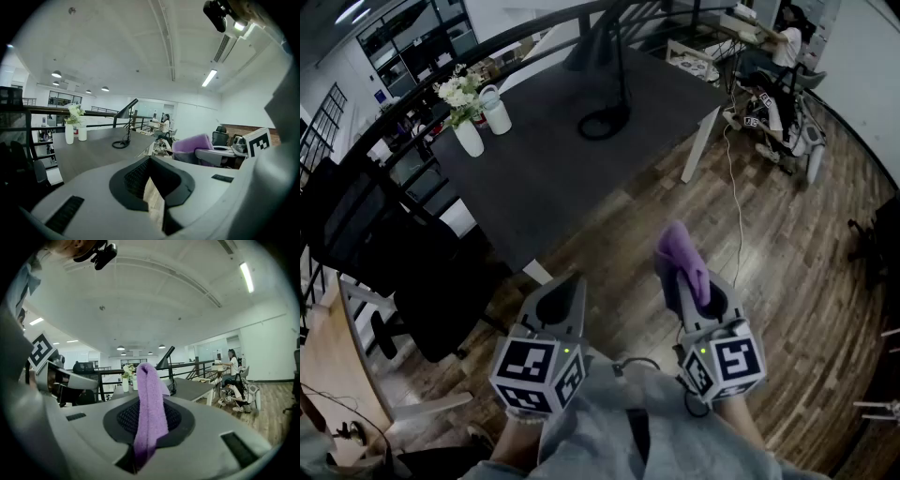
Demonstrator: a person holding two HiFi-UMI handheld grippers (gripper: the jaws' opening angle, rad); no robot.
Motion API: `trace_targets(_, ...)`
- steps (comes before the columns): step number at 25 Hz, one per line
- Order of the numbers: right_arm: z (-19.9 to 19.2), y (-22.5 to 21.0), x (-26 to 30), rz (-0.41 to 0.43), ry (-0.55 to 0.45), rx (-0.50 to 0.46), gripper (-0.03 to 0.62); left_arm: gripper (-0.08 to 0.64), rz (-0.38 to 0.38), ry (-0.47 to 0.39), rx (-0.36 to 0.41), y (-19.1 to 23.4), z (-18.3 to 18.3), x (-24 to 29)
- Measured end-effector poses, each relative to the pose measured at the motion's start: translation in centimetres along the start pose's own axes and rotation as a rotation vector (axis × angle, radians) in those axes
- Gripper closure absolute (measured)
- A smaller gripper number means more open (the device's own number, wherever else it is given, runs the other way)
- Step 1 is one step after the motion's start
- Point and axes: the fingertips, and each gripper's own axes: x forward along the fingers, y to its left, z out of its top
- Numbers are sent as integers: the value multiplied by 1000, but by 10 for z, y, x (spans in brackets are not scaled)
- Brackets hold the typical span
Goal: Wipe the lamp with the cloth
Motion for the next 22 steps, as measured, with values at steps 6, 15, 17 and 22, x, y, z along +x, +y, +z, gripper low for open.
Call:
trace_targets(6, 2, -4, 2, -4, -4, -3, 537, 546, -1, -1, -8, 1, 2, 4)
trace_targets(15, -2, -14, 0, -14, 6, 8, 537, 546, 2, -4, -8, 0, 5, 8)
trace_targets(17, -2, -18, -1, -22, 4, 11, 537, 546, 3, -3, -7, -1, 5, 9)
trace_targets(22, -5, -26, -6, -44, 3, 23, 536, 546, 6, -7, 2, -1, 7, 11)
